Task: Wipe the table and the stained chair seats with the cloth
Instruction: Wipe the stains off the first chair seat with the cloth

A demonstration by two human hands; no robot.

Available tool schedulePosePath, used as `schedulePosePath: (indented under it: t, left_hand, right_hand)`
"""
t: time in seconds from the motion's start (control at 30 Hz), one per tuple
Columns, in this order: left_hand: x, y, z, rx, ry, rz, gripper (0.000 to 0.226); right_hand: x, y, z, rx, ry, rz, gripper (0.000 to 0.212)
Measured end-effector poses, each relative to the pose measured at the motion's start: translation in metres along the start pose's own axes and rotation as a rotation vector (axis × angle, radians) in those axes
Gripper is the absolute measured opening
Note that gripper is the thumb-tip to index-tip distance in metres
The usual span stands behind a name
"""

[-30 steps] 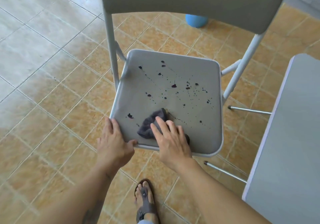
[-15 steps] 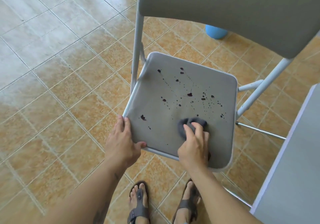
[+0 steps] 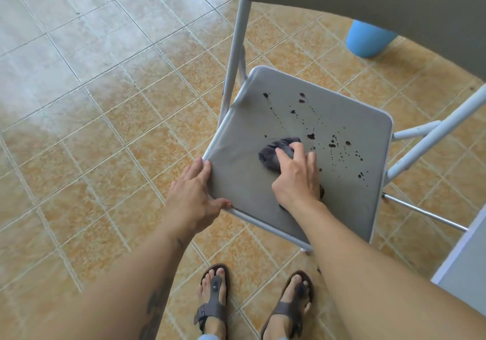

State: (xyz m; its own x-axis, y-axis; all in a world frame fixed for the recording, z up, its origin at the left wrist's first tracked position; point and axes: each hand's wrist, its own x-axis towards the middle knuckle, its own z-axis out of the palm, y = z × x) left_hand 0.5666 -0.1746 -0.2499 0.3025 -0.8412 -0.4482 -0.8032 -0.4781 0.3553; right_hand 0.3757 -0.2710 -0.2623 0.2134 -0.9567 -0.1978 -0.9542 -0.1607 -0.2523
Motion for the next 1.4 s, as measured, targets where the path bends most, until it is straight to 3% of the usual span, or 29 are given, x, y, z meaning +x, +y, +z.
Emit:
schedulePosePath:
  t: [0.1,0.17,0.23,0.33,0.43,0.57,0.67,0.73,0.83,0.93,1.03,1.13,1.3,1.4]
  left_hand:
    - [-0.001,0.002,0.000,-0.019,0.004,-0.006,0.110]
    - [-0.001,0.002,0.001,-0.020,0.014,-0.005,0.109]
    - [-0.001,0.004,0.001,-0.016,0.010,0.002,0.109]
    - [-0.002,0.008,0.001,-0.015,-0.025,-0.024,0.107]
    - [0.002,0.020,-0.001,-0.134,0.022,-0.075,0.084]
    - [0.020,0.050,0.006,-0.098,0.147,0.023,0.070]
    - [0.042,0.062,0.020,-0.017,0.181,0.083,0.070]
    - [0.053,0.060,0.031,0.058,0.202,0.117,0.073]
    - [0.059,0.054,0.043,0.126,0.280,0.159,0.076]
    - [0.062,0.051,0.049,0.118,0.326,0.160,0.072]
    - [0.064,0.052,0.051,0.109,0.353,0.166,0.072]
    - [0.063,0.051,0.052,0.133,0.362,0.163,0.073]
    - [0.065,0.052,0.050,0.140,0.369,0.158,0.074]
    - [0.065,0.052,0.050,0.145,0.375,0.152,0.074]
  right_hand:
    - [-0.015,-0.037,0.003,0.118,-0.045,-0.234,0.050]
    - [-0.021,-0.055,0.010,0.093,-0.108,-0.428,0.065]
    - [-0.015,-0.056,0.015,0.001,-0.112,-0.470,0.074]
    - [0.001,-0.025,0.010,-0.064,-0.003,-0.338,0.062]
    - [0.008,0.035,-0.005,-0.126,0.035,-0.111,0.065]
    - [-0.009,0.109,-0.024,-0.070,0.098,0.267,0.068]
    - [-0.018,0.110,-0.018,0.042,0.182,0.329,0.062]
    - [-0.016,0.089,-0.011,0.142,0.230,0.249,0.057]
    - [-0.001,0.048,0.002,0.199,0.175,-0.125,0.059]
    - [0.028,0.026,0.009,0.071,0.095,-0.475,0.060]
    - [0.063,0.042,0.007,-0.107,0.068,-0.553,0.062]
    - [0.081,0.080,0.000,-0.198,0.103,-0.419,0.062]
    - [0.072,0.150,-0.019,-0.154,0.205,0.043,0.065]
    - [0.055,0.131,-0.015,-0.089,0.270,0.151,0.058]
